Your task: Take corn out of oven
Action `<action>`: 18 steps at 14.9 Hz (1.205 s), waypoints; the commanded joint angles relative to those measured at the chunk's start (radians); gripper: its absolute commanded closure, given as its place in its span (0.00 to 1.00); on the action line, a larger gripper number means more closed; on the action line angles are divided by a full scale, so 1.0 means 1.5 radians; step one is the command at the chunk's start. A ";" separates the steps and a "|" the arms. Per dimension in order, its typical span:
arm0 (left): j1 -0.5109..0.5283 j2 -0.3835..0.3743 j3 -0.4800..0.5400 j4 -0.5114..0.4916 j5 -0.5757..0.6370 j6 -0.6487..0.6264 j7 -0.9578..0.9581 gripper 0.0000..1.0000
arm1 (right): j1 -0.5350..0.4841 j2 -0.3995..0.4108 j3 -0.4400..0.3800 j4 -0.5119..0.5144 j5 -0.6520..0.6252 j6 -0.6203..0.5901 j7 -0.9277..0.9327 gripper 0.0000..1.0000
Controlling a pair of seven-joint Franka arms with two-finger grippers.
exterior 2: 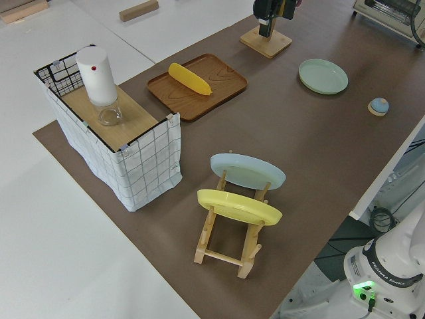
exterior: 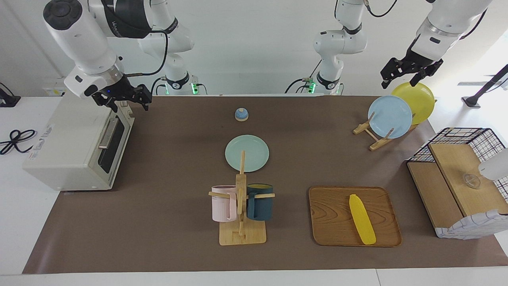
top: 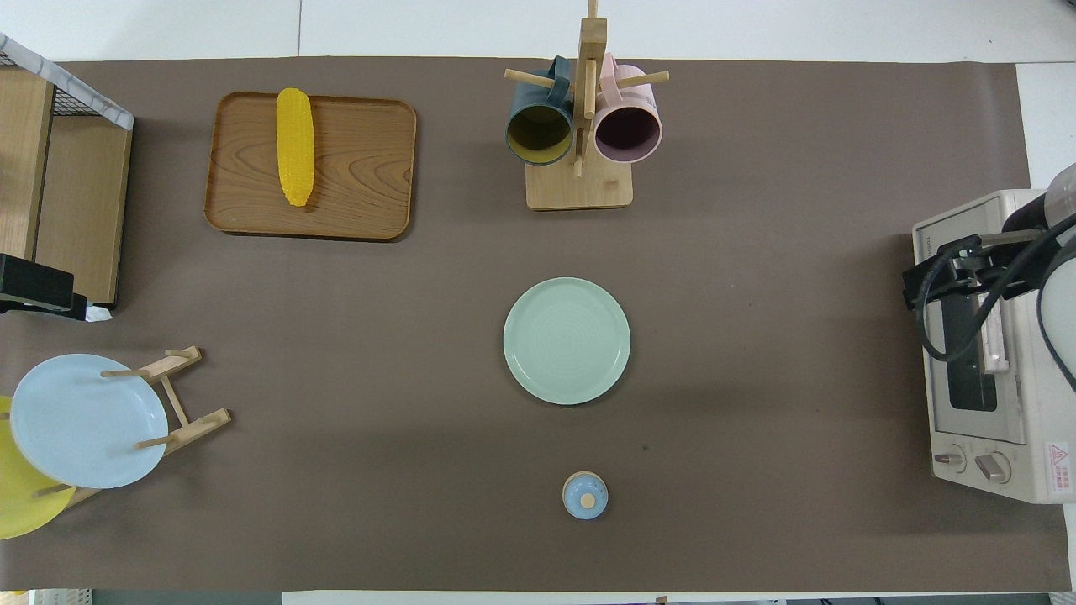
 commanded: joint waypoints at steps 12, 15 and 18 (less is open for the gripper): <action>-0.041 0.068 0.036 0.056 0.007 0.024 -0.007 0.00 | -0.046 0.003 0.014 0.005 0.013 -0.004 0.007 0.00; -0.034 0.068 0.035 0.055 0.006 0.027 -0.003 0.00 | -0.046 0.003 0.015 0.005 0.012 -0.003 0.006 0.00; -0.039 0.068 0.035 0.054 0.005 0.038 -0.003 0.00 | -0.054 0.003 0.015 0.005 0.012 -0.003 0.004 0.00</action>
